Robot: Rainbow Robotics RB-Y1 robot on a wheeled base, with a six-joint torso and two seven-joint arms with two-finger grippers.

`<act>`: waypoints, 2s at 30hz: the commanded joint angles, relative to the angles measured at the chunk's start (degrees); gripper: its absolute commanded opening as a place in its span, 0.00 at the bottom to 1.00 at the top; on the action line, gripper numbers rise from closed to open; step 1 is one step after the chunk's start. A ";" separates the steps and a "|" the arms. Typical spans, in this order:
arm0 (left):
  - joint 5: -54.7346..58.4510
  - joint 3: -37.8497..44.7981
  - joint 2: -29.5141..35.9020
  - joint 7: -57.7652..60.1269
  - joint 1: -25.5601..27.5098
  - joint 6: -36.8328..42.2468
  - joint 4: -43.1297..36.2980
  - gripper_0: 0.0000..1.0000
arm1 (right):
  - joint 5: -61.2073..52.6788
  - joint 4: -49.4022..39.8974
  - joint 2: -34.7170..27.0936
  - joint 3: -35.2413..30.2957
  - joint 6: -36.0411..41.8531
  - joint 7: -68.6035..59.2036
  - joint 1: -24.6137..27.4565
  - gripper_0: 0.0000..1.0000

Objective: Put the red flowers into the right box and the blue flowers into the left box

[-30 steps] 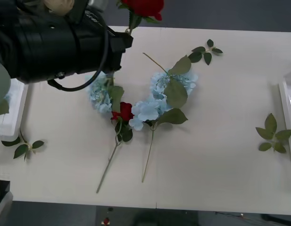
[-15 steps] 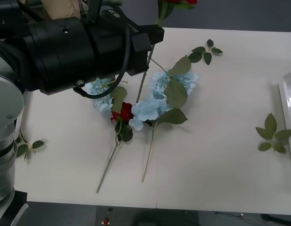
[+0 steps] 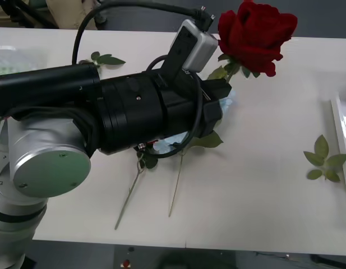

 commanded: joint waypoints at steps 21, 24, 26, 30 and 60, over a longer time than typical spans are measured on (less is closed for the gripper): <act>13.51 -3.86 -5.34 -32.21 13.38 -15.41 6.19 0.00 | -39.61 -15.02 29.03 -7.82 2.24 32.82 19.18 0.93; 16.41 -3.24 -6.92 -35.46 13.46 -15.59 8.30 0.00 | -41.89 -14.14 29.55 -3.95 2.86 32.82 18.39 0.94; 17.73 -2.89 -7.53 -36.78 13.46 -15.59 9.18 0.00 | -43.30 -13.52 29.90 -1.58 2.60 32.82 17.95 0.94; 19.66 -2.72 -7.80 -37.84 13.46 -15.59 9.79 0.00 | -44.00 -11.41 31.31 1.76 1.89 32.82 15.92 0.94; 21.94 -2.54 -7.71 -39.51 13.46 -16.20 9.70 0.00 | -46.73 -0.60 36.41 23.73 -0.39 32.82 -2.71 0.09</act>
